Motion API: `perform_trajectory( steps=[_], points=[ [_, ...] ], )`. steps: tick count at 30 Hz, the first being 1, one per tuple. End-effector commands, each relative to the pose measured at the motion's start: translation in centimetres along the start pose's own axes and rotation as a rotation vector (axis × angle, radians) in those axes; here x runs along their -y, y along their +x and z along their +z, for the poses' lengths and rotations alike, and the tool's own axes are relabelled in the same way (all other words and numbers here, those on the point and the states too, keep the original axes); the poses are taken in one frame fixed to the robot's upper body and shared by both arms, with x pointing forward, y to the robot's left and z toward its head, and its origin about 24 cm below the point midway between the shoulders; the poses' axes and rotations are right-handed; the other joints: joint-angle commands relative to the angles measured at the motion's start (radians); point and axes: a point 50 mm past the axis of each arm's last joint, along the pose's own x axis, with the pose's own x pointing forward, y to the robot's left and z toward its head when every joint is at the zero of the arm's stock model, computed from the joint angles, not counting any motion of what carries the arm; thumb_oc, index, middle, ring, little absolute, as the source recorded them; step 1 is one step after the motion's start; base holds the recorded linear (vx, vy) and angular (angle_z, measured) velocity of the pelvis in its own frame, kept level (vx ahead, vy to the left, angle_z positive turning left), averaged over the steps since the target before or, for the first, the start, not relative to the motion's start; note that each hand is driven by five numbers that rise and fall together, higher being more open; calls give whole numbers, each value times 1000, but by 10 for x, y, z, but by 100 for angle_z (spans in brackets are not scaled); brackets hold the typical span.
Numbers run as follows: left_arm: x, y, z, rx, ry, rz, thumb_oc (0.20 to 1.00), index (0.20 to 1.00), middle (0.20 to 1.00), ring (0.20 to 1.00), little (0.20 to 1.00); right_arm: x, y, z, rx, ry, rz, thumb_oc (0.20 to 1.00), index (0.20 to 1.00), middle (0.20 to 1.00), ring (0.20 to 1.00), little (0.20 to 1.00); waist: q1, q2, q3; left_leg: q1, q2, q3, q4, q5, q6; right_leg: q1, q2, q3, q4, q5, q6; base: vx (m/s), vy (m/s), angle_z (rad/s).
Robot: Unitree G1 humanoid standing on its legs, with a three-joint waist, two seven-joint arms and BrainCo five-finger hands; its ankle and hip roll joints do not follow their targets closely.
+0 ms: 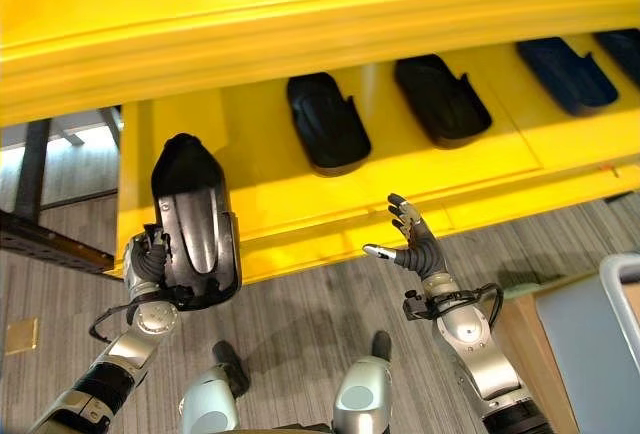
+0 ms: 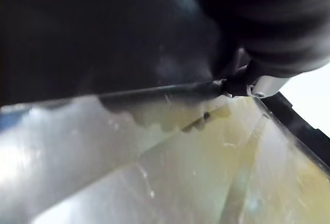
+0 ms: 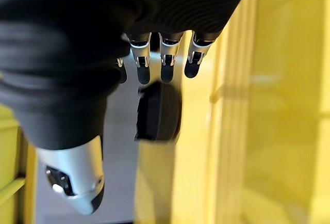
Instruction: Move parts from the plastic box to the shelf.
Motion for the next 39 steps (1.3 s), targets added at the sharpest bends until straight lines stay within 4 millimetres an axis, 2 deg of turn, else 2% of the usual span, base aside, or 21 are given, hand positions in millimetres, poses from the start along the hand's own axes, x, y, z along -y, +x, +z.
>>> perform_trajectory(
  steps=[1, 3, 6, 7, 8, 9, 10, 11, 12, 13, 14, 15, 16, 17, 19, 22, 26, 36, 39],
  points=[
    [-12, 17, 20, 129, 16, 43, 200, 200, 200, 200, 200, -2, 8, 30, 182, -11, 45, 1000, 1000, 1000, 1000, 1000, -10, 8, -52, 109, 35, -51, -81, 25, -14, -3, 32, -9, 106, -94, 1, 0, 86, 12],
    [-11, 16, 23, 163, 27, 28, 200, 200, 200, 200, 200, -5, 9, 32, 195, -23, 63, 1000, 1000, 1000, 1000, 1000, 3, 1, -57, 102, 31, -52, -65, 16, -11, 17, 30, -21, 90, -90, 5, -25, 116, 17],
    [-10, 15, 33, 232, 57, -13, 200, 200, 200, 200, 200, -12, 14, 32, 195, -22, 105, 1000, 1000, 1000, 1000, 1000, 51, -19, -67, 109, 41, -33, -35, -13, -20, 64, 37, -114, 86, -99, 8, 12, 118, 2],
    [-13, 9, 29, 232, 70, -7, 200, 200, 200, 200, 200, -23, 19, 33, 191, 3, 192, 1000, 1000, 1000, 1000, 1000, 87, -22, -62, 174, 55, 35, -72, -6, -23, 36, 0, -224, 120, -36, 4, 27, 93, -17],
    [-15, 7, 26, 229, 71, -3, 200, 200, 200, 200, 200, -28, 20, 32, 195, 6, 221, 1000, 1000, 1000, 1000, 1000, 93, -22, -61, 205, 53, 60, -104, 1, -19, 21, -12, -242, 133, -16, 9, 77, 43, -86],
    [-15, 4, 26, 240, 74, -10, 200, 200, 200, 200, 200, -35, 19, 32, 200, 0, 256, 1000, 1000, 1000, 1000, 1000, 84, -25, -60, 230, 37, 58, -137, -3, -10, -7, -12, -214, 122, 31, 23, 146, -104, -155],
    [-11, 1, 29, 257, 70, -31, 200, 200, 200, 200, 200, -39, 16, 30, 203, 2, 272, 1000, 1000, 1000, 1000, 1000, 61, -24, -64, 231, 7, 14, -160, -12, 5, -26, 28, -121, 79, 33, 31, 238, -200, -147],
    [-5, 1, 31, 270, 61, -65, 200, 200, 200, 200, 200, -42, 13, 28, 197, 4, 263, 1000, 1000, 1000, 1000, 1000, 36, -22, -72, 224, -13, -39, -174, -18, 18, -41, 70, -17, 71, 8, 29, 246, -260, -32],
    [6, -1, 37, 290, 46, -109, 200, 200, 200, 200, 200, -43, 10, 26, 189, 2, 237, 1000, 1000, 1000, 1000, 1000, 7, -17, -84, 203, -34, -98, -196, 5, 36, -65, 131, 103, 63, -18, 14, 238, -266, 102],
    [14, -2, 43, 301, 41, -137, 200, 200, 200, 200, 200, -41, 7, 25, 181, -5, 227, 1000, 1000, 1000, 1000, 1000, -9, -16, -96, 194, -51, -140, -212, 6, 36, -58, 168, 151, 57, -51, 4, 170, -266, 220],
    [22, -3, 48, 308, 39, -155, 200, 200, 200, 200, 200, -38, 5, 24, 173, -21, 218, 1000, 1000, 1000, 1000, 1000, -15, -19, -113, 184, -64, -164, -229, 15, 32, -49, 186, 159, 36, -61, -7, 132, -300, 297],
    [34, -3, 59, 317, 9, -179, 200, 200, 200, 200, 200, -32, 5, 21, 143, -31, 226, 1000, 1000, 1000, 1000, 1000, -22, -21, -131, 168, -63, -187, -252, 45, 8, -39, 208, 139, 16, -81, -35, 57, -281, 296],
    [37, -4, 62, 318, -13, -188, 200, 200, 200, 200, 200, -29, 6, 20, 125, -61, 255, 1000, 1000, 1000, 1000, 1000, -29, -16, -132, 173, -41, -170, -262, 58, -5, -36, 212, 113, 21, -97, -52, 20, -211, 200],
    [37, -4, 62, 317, -16, -188, 200, 200, 200, 200, 200, -28, 6, 20, 125, -64, 258, 1000, 1000, 1000, 1000, 1000, -30, -14, -132, 174, -38, -168, -263, 59, -6, -36, 213, 110, 22, -98, -54, 32, -125, 72],
    [38, -8, 59, 306, -20, -209, 200, 200, 200, 200, 200, -26, 4, 19, 118, -73, 259, 1000, 1000, 1000, 1000, 1000, -40, -8, -141, 180, -19, -120, -255, 65, -10, -17, 209, 69, 27, -109, -67, 86, -95, 13],
    [40, -7, 57, 301, -13, -219, 200, 200, 200, 200, 200, -26, 4, 19, 117, -69, 242, 1000, 1000, 1000, 1000, 1000, -51, -4, -142, 193, -11, -84, -259, 66, -12, 0, 205, 51, 28, -112, -66, 66, 3, 26],
    [37, -4, 53, 267, -1, -186, 200, 200, 200, 200, 200, -26, 0, 18, 120, -61, 233, 1000, 1000, 1000, 1000, 1000, -69, 2, -146, 221, -29, -66, -275, 57, -4, -1, 204, 69, 28, -108, -54, 82, 88, 3],
    [35, 10, 67, 254, -17, -89, 200, 200, 200, 200, 200, -27, 4, 26, 157, -89, 218, 1000, 1000, 1000, 1000, 1000, -92, 10, -126, 214, -25, -49, -279, 61, -7, -20, 205, 88, 34, -111, -50, 0, 13, -3],
    [34, 19, 71, 244, -10, -46, 200, 200, 200, 200, 200, -21, 7, 33, 194, -7, 151, 1000, 1000, 1000, 1000, 1000, -109, 13, -110, 205, -25, -41, -265, 57, -7, -33, 208, 99, 48, -117, -51, 0, 52, -10]
  ],
)
